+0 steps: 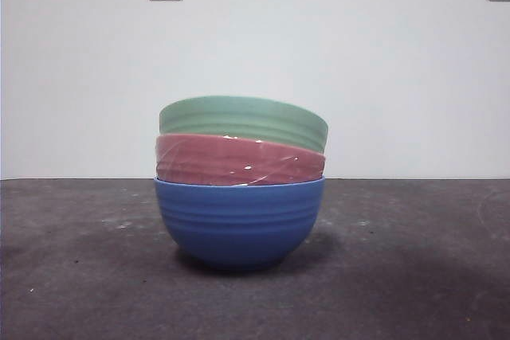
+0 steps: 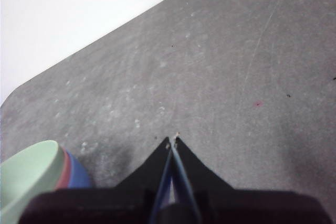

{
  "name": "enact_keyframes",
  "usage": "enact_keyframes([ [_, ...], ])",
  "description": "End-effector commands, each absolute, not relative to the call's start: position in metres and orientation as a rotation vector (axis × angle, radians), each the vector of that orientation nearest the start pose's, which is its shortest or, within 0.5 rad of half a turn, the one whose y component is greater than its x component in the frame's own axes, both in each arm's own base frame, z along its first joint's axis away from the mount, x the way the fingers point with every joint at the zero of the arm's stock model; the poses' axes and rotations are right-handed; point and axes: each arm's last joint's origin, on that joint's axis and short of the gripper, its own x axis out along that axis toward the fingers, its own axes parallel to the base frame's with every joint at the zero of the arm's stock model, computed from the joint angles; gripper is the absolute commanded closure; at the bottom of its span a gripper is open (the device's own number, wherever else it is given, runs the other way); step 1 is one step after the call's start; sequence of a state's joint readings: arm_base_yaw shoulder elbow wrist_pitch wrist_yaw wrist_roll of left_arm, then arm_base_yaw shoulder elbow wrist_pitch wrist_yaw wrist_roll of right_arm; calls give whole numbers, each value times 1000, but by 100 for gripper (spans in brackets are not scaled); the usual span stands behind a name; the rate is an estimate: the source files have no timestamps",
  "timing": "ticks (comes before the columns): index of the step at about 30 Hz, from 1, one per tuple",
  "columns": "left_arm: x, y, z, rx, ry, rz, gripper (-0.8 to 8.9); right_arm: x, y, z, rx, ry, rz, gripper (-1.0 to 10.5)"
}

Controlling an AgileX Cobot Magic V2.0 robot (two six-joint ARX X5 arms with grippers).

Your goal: Pick up the green bowl on the top,put the green bowl on the left,pick up the red bowl in the middle,put the red bowl on the right

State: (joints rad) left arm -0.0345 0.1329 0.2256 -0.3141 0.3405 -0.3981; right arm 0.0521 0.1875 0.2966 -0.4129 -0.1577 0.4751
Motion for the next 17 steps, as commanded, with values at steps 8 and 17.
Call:
enact_keyframes([
  [8,115,-16,255,-363,369,-426,822,106,14,269,413,396,289,957],
  [17,142,-21,293,-325,474,-593,821,131,21,296,315,510,482,948],
])
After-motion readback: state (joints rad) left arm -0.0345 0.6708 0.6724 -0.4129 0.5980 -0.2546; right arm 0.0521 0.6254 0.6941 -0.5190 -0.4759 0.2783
